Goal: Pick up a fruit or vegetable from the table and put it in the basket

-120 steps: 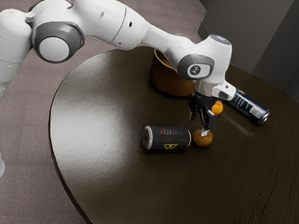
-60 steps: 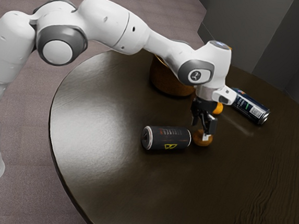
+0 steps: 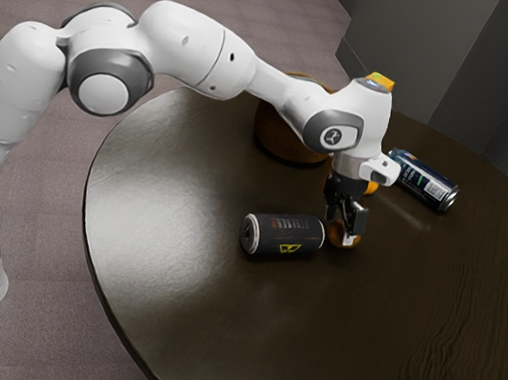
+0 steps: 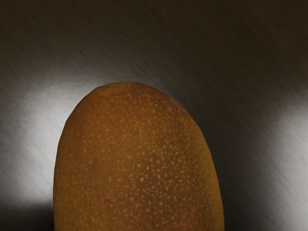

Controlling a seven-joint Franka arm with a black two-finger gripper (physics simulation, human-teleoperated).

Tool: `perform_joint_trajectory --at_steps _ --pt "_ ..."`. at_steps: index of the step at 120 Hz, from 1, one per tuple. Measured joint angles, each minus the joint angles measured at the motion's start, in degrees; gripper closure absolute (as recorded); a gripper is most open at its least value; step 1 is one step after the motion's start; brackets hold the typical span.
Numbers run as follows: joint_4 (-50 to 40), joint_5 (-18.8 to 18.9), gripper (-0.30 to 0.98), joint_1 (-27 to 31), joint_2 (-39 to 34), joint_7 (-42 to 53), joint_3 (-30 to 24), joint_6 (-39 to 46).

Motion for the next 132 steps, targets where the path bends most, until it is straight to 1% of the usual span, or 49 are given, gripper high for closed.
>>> perform_joint_trajectory --at_steps 53,63,77,92,101,110,132 --pt "0.16 -0.64 0.0 0.57 1.43 0.54 -0.19 1.09" --pt "0.14 -0.72 0.02 0.57 1.44 0.57 -0.2 1.22" --pt "0.08 -0.99 0.1 0.57 1.53 0.5 -0.2 1.34" --pt "0.09 -1.25 0.32 0.62 1.61 0.4 -0.46 1.42" --pt "0.09 -1.09 0.4 0.64 1.61 0.23 -0.53 1.5" --pt "0.11 -0.87 0.42 0.65 1.6 -0.01 -0.54 1.62" --pt "0.19 -0.43 0.42 0.65 1.21 -0.74 -0.52 1.86"
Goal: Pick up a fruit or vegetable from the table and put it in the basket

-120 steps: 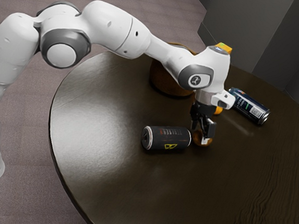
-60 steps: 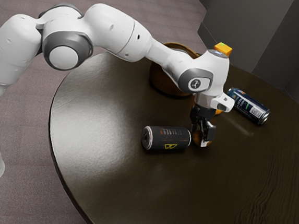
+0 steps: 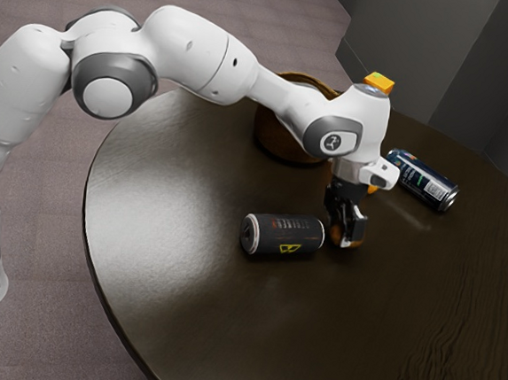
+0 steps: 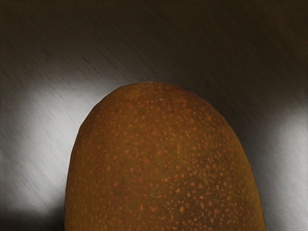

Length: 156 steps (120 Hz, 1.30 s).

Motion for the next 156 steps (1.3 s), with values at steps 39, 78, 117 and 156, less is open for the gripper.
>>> perform_joint_trajectory --at_steps 39,78,117,156 --pt "0.11 8.66 0.45 4.41 -15.93 -1.85 0.45 0.0" --pt "0.4 13.4 0.45 15.89 -18.45 -2.93 3.53 -0.65" --pt "7.16 12.83 0.46 21.58 -11.1 -2.0 2.84 -1.02" --pt "8.45 10.39 0.11 23.25 -9.24 -0.04 2.22 -1.16"
